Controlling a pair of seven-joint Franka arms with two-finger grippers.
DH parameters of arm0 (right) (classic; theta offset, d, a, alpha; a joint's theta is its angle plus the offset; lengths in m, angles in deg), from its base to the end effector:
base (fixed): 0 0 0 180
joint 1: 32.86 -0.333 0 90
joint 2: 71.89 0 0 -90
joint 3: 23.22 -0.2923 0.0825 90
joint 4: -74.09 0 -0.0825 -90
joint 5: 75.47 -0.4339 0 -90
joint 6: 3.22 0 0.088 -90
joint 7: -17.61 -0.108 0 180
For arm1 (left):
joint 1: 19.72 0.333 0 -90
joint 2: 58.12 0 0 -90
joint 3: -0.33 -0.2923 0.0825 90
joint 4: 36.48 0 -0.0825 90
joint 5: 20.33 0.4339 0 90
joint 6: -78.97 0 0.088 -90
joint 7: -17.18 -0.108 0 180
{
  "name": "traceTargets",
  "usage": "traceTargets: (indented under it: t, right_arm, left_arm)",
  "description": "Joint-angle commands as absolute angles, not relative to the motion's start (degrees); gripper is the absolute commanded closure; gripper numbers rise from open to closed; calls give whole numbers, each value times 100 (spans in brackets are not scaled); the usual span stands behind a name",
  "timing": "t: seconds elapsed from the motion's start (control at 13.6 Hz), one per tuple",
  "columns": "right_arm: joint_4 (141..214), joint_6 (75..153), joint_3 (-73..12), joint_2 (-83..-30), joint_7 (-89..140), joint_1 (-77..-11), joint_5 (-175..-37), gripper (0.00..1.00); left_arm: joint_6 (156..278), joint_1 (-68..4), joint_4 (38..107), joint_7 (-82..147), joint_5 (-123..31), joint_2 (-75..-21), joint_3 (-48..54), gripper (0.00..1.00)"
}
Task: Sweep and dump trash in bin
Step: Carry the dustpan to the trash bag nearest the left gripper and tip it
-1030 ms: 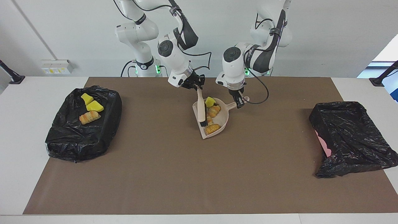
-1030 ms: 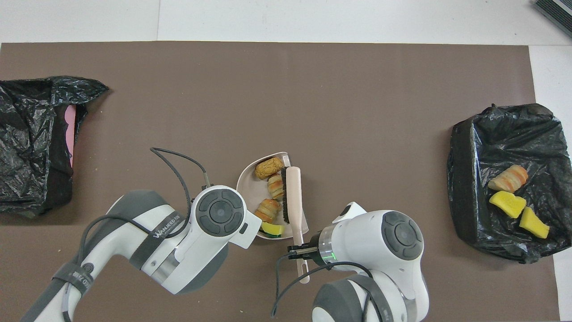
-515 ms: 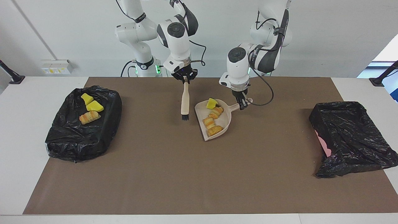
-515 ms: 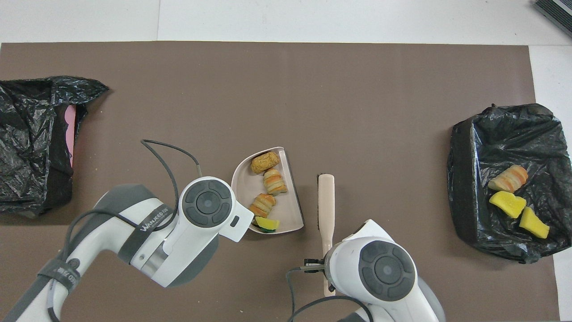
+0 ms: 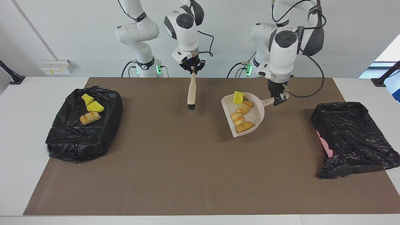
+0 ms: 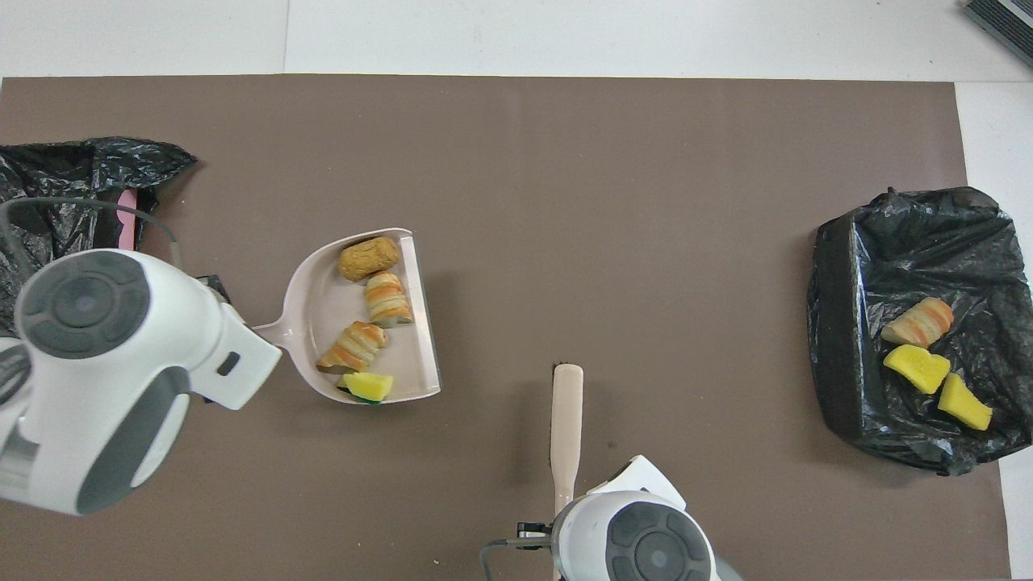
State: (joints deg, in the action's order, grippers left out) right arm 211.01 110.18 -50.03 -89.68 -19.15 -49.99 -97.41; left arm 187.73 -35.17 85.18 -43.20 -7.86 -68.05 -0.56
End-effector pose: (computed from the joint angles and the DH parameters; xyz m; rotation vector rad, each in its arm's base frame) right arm 0.3390 0.3535 0.3661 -3.0399 0.1185 0.3359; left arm 0.5339 -0.1220 0.4403 -2.2871 1.8951 0.1876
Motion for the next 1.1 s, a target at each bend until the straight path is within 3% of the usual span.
traceTargets:
  t: [0.0, 0.66, 0.88, 0.96, 1.03]
  right_arm:
    - [21207, 11620, -5038, -8649, -2350, -5595, -9850, 100]
    - [21884, 12351, -5047, -8464, -2686, -6142, -9753, 100]
    - [21946, 12501, -5047, -8384, -2668, -6204, -9700, 100]
    - [21937, 12501, -5038, -8332, -2660, -6195, -9700, 84]
    - [21928, 12510, -5038, -8305, -2634, -6178, -9692, 39]
  left_arm:
    - [18532, -2592, 8367, -4452, -706, -6964, 6, 100]
    - [19409, 38, 7453, -5458, -750, -6358, 6, 100]
    - [19586, 522, 6542, -6592, -697, -5587, -11, 100]
    - [19639, 584, 6207, -7014, -671, -5323, -72, 100]
    - [19639, 594, 5891, -7375, -540, -5068, -116, 100]
